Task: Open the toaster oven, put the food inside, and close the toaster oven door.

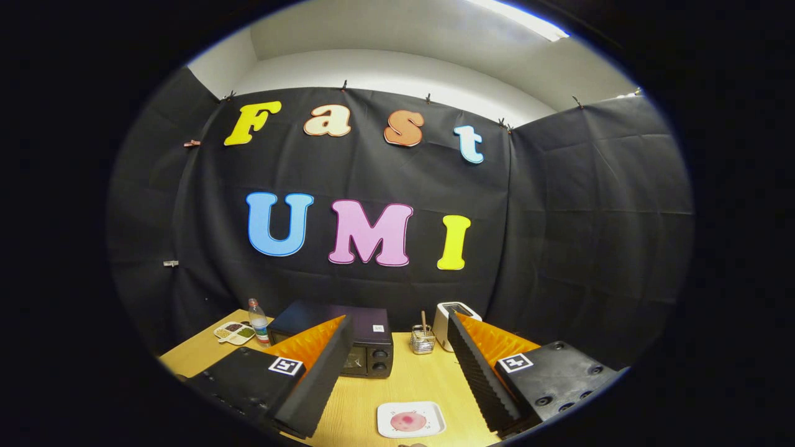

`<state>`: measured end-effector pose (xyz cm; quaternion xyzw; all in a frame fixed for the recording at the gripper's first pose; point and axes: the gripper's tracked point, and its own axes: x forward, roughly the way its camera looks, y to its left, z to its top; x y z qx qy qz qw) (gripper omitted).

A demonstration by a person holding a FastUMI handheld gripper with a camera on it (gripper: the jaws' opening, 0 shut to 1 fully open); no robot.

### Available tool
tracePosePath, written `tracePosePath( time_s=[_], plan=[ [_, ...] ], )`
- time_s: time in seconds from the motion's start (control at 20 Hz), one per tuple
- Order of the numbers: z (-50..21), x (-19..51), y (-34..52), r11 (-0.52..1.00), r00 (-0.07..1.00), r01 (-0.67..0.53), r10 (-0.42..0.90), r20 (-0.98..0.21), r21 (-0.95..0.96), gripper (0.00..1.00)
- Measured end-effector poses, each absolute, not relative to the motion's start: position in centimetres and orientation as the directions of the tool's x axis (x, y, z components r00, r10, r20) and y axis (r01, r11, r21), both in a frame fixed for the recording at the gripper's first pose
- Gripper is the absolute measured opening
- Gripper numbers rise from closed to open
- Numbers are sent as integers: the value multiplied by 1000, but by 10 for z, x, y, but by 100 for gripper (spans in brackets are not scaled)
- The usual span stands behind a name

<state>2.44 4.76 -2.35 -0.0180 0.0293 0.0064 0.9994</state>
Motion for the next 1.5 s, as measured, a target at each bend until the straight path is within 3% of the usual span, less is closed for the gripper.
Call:
tracePosePath(
  time_s=[0.15,0.55,0.95,1.5],
  plan=[
    [-33,50,52,999,998,-6,4,-65,-40,98],
    [-85,125,124,989,975,-147,145,-169,1,98],
    [-171,191,205,978,912,-194,209,-353,76,98],
    [-269,242,246,988,831,-132,151,-535,75,99]
  ],
)
